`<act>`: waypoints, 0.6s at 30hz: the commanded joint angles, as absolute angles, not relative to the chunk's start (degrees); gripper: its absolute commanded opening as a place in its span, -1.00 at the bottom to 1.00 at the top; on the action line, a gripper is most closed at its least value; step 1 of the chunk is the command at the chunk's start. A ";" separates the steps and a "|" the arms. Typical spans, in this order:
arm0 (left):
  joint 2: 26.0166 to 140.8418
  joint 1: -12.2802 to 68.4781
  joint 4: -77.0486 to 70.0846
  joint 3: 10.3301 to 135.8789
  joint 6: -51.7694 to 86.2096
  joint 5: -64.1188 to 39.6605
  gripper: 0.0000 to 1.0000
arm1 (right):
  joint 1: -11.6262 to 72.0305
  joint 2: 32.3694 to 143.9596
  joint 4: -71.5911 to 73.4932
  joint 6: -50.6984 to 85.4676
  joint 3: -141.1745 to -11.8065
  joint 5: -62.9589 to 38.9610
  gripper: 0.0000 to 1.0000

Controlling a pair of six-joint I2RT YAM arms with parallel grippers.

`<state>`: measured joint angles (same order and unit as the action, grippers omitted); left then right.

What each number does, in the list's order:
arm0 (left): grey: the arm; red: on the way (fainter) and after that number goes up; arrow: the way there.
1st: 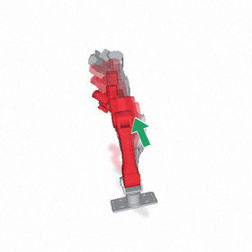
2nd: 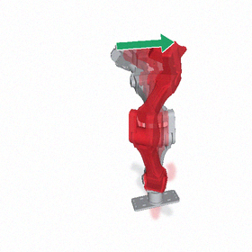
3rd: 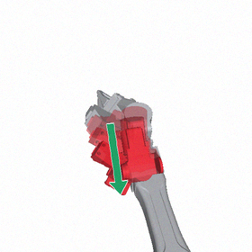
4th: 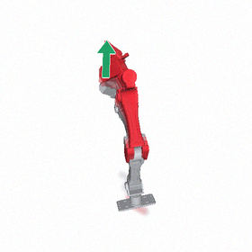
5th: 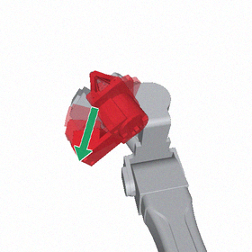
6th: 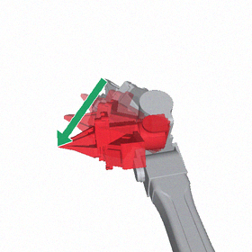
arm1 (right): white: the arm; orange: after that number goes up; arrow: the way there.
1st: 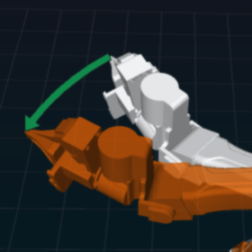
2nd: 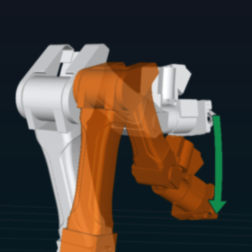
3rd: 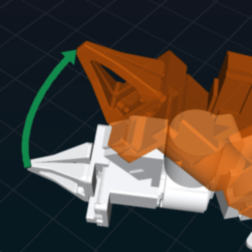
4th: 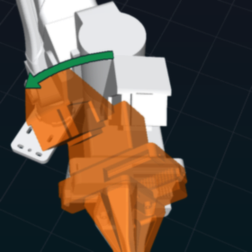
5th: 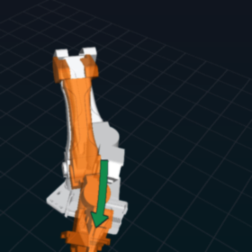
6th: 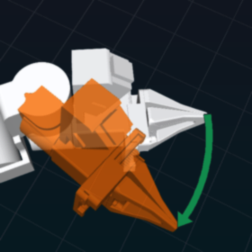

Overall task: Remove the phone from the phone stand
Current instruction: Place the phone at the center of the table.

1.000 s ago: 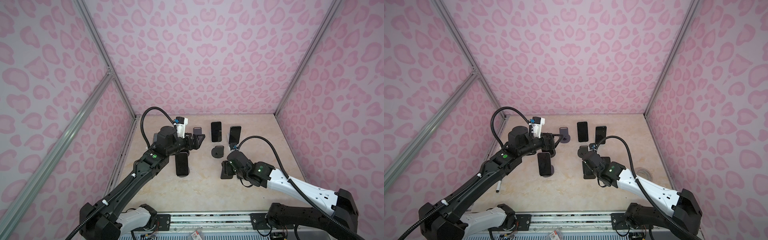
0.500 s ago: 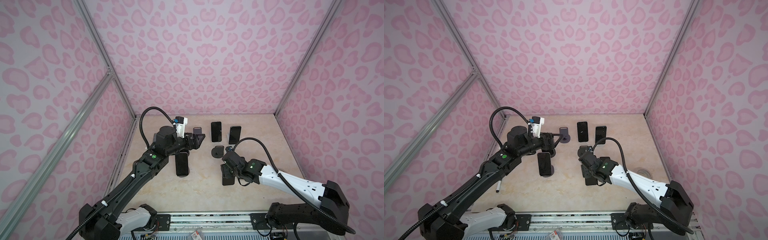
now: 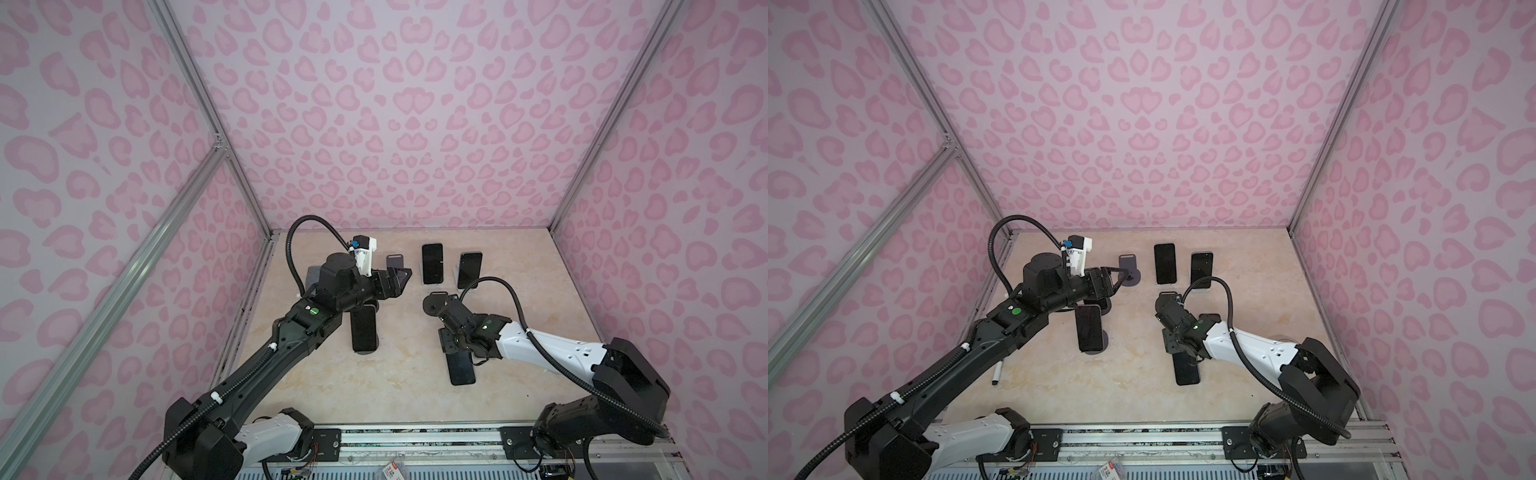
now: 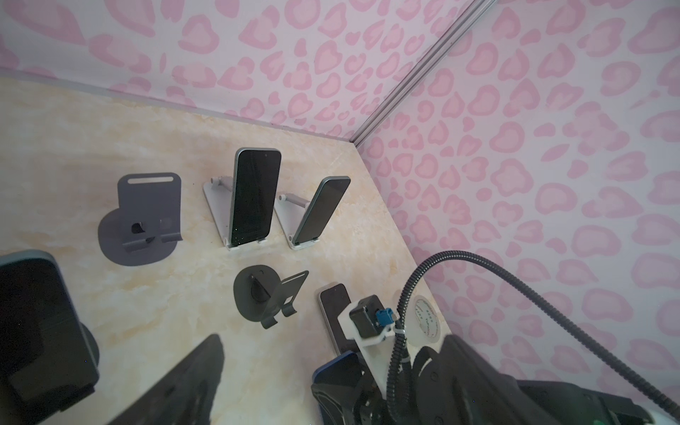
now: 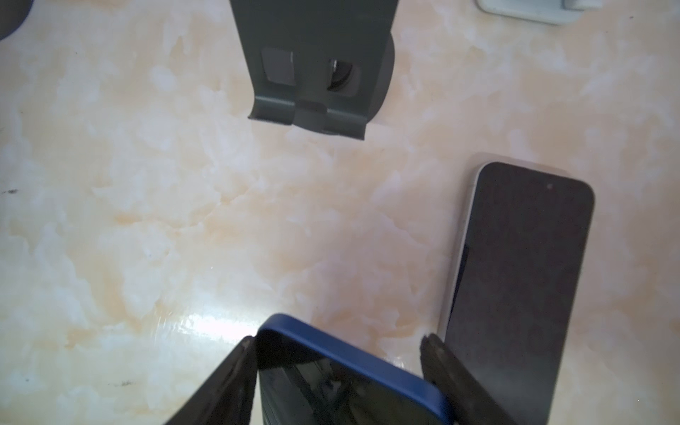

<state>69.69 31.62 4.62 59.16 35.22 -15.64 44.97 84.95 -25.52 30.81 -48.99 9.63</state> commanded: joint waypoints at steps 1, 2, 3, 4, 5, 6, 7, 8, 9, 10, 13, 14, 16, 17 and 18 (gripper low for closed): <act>71.13 31.73 4.21 62.41 35.45 -14.42 0.88 | 44.15 87.32 -19.82 30.32 -49.35 7.51 0.34; 71.35 31.73 5.07 63.16 34.90 -13.97 0.88 | 44.08 88.18 -19.07 30.31 -49.53 7.26 0.34; 71.45 31.73 5.52 63.54 34.43 -13.72 0.88 | 44.12 89.12 -18.00 30.32 -49.46 6.97 0.34; 71.37 31.73 5.12 63.54 34.37 -13.80 0.88 | 44.08 90.04 -17.07 30.52 -49.22 6.80 0.34; 71.35 31.73 4.88 63.54 34.55 -13.64 0.88 | 44.03 90.76 -16.36 30.78 -48.90 6.84 0.34; 71.48 31.73 4.53 63.62 34.92 -13.54 0.88 | 43.90 91.32 -15.63 31.31 -48.22 7.09 0.34; 71.69 31.81 4.18 63.78 35.11 -13.54 0.87 | 43.84 91.62 -14.79 31.90 -47.42 7.42 0.33; 72.09 31.82 3.97 64.14 35.38 -13.66 0.87 | 43.86 91.78 -14.07 32.22 -46.55 7.49 0.34; 72.69 31.79 4.28 64.98 35.67 -13.75 0.86 | 43.86 91.66 -13.48 32.49 -45.62 7.87 0.33; 73.14 31.95 5.11 66.28 35.79 -13.89 0.86 | 44.09 91.01 -13.73 32.82 -45.04 8.91 0.33; 73.93 32.33 5.80 69.09 34.97 -13.21 0.84 | 45.99 87.41 -16.67 32.77 -44.98 15.03 0.50; 74.08 32.43 5.59 69.70 34.66 -12.28 0.84 | 46.62 86.43 -18.83 33.10 -45.73 17.22 0.57; 74.39 32.42 5.35 70.38 34.37 -10.38 0.85 | 47.57 85.31 -22.41 34.56 -46.64 19.75 0.75; 74.53 32.43 4.85 70.19 34.17 -10.20 0.85 | 48.01 85.09 -23.17 35.06 -46.64 19.96 0.81; 74.59 32.43 4.79 69.88 33.74 -10.31 0.85 | 48.30 85.11 -23.37 35.35 -46.33 19.42 0.85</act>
<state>74.06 32.47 5.76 69.65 35.27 -12.21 47.66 85.27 -18.90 33.19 -46.57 15.16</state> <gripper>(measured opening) 0.925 0.919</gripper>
